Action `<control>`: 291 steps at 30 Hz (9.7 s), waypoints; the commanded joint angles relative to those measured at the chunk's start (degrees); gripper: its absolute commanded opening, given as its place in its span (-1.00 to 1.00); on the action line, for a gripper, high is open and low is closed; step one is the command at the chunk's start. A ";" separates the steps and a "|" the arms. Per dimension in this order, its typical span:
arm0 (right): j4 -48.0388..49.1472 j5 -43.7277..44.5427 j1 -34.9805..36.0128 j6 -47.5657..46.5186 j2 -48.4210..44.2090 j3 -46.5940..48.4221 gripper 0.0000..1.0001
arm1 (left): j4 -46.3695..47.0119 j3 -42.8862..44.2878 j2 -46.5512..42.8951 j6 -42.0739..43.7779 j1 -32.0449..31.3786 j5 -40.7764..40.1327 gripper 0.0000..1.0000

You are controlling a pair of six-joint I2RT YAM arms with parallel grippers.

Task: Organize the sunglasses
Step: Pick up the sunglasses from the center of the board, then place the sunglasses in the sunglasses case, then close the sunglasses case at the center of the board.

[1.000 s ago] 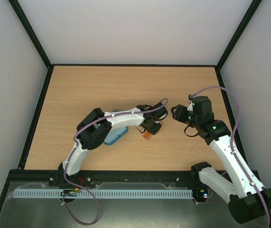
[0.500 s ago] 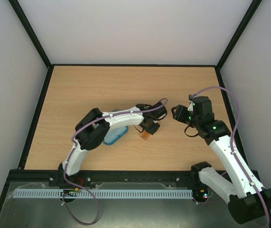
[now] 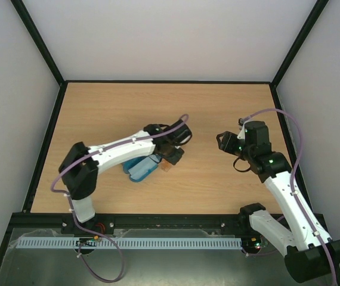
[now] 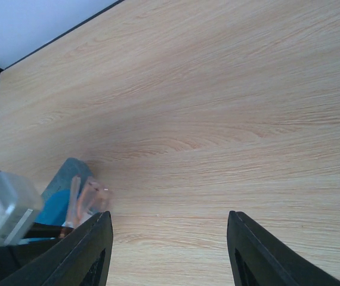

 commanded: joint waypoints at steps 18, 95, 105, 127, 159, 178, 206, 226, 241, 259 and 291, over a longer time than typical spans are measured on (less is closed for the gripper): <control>0.87 -6.29 -0.56 -1.95 -2.23 -0.88 0.08 | -3.17 -17.53 -18.24 -1.41 9.76 -7.92 -0.83; 32.50 -24.26 24.33 14.85 32.15 -6.30 -0.39 | 7.36 -25.01 -13.61 -0.17 5.27 0.45 -0.92; 36.42 -23.87 26.67 16.78 37.20 -6.37 -0.49 | 9.50 -26.08 -11.80 -5.15 2.00 0.43 -0.93; 35.96 -20.75 26.76 15.66 39.41 -8.99 -0.55 | 10.96 -27.89 -8.03 -11.21 -0.98 -2.33 -0.88; 32.42 -18.04 26.84 11.74 47.71 -1.59 -0.62 | 9.28 -27.59 -7.84 -16.12 -3.09 -7.18 -0.41; 32.42 -17.86 26.81 11.56 48.51 -1.70 -0.63 | 4.18 -23.32 -12.90 -17.82 -4.81 -6.98 -0.22; 31.37 -16.28 26.77 10.33 41.18 -4.45 -0.96 | 0.83 -27.56 -29.86 -22.73 11.18 -3.02 -0.89; 49.28 -23.99 26.77 22.07 45.54 -14.91 -0.70 | 14.71 -34.88 -25.95 -20.52 17.04 3.43 -0.95; 50.19 -24.72 26.76 22.81 49.83 -11.46 -0.70 | 19.87 -37.35 -24.94 -21.97 16.40 8.90 -0.95; 47.69 -24.32 26.75 21.90 50.16 -9.11 -0.71 | 16.73 -36.43 -27.24 -24.87 12.94 4.67 -0.88; 37.55 -15.60 26.80 17.83 40.03 -12.60 -0.65 | 25.62 -38.46 -17.92 -26.74 7.72 7.44 -0.95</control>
